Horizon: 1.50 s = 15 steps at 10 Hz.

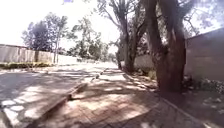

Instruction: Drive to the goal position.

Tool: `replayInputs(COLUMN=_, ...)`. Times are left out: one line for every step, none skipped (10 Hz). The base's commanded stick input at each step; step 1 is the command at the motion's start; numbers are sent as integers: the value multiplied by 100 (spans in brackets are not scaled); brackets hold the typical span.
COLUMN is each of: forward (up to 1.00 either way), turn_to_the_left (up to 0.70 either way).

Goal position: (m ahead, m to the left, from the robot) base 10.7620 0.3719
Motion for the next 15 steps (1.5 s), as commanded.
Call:
replayInputs(forward=70, turn_to_the_left=0)
replayInputs(forward=70, turn_to_the_left=0)
replayInputs(forward=70, turn_to_the_left=0)
replayInputs(forward=70, turn_to_the_left=0)
replayInputs(forward=70, turn_to_the_left=0)
replayInputs(forward=70, turn_to_the_left=0)
replayInputs(forward=70, turn_to_the_left=0)
replayInputs(forward=70, turn_to_the_left=0)
replayInputs(forward=70, turn_to_the_left=0)
replayInputs(forward=70, turn_to_the_left=0)
replayInputs(forward=70, turn_to_the_left=0)
replayInputs(forward=70, turn_to_the_left=0)
replayInputs(forward=70, turn_to_the_left=0)
replayInputs(forward=70, turn_to_the_left=0)
replayInputs(forward=70, turn_to_the_left=0)
